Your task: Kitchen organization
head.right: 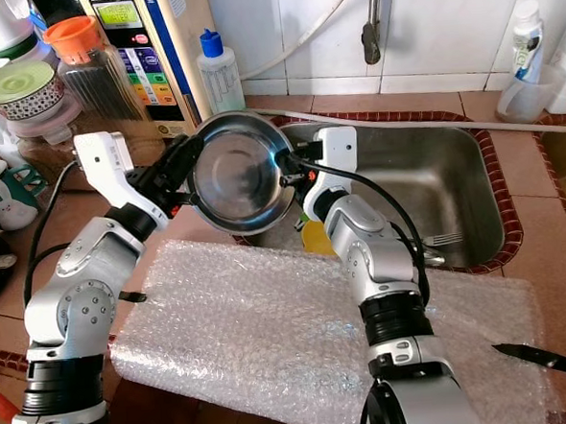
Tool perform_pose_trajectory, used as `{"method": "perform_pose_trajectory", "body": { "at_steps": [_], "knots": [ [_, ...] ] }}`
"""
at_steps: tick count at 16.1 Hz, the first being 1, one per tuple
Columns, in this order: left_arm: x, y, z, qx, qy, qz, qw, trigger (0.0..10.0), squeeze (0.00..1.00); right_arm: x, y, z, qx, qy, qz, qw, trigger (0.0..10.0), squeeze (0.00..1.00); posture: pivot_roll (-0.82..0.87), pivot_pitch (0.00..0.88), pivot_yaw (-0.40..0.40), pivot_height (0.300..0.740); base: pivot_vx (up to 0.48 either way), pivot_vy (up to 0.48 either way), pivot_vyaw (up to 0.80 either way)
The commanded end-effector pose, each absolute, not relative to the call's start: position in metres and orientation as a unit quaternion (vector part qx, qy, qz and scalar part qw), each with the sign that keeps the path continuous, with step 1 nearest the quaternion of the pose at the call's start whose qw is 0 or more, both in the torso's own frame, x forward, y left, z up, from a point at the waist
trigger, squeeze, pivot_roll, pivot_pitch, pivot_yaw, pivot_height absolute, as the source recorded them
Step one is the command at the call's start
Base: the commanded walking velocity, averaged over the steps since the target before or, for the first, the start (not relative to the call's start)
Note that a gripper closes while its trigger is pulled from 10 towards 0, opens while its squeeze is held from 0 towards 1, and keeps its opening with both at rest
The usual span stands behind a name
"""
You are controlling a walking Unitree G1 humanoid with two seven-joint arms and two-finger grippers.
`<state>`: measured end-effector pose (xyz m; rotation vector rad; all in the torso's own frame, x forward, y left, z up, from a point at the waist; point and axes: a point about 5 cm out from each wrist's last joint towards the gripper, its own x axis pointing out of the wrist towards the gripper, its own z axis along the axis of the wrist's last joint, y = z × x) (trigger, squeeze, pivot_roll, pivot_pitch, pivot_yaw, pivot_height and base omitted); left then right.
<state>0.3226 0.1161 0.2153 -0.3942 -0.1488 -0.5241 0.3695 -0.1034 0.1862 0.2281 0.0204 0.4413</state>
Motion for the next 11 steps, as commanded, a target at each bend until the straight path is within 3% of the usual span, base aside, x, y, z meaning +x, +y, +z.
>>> {"method": "perform_pose_trajectory", "body": {
  "at_steps": [1,11],
  "knots": [
    [0.3158,0.1016,0.2154,-0.185,-0.069,-0.3,0.933,10.0,1.0,0.3707,-0.1061,0.1908,0.112,0.006,0.195,0.974,0.0,0.0,-0.21,0.097,0.146,0.74,0.0,0.0,0.0],
    [0.3119,0.0993,0.2065,-0.15,-0.043,-0.323,0.933,10.0,1.0,0.372,-0.1093,0.19,0.107,0.006,0.178,0.978,0.0,0.0,-0.2,0.099,0.15,0.74,0.0,0.0,0.0]
  ]
}}
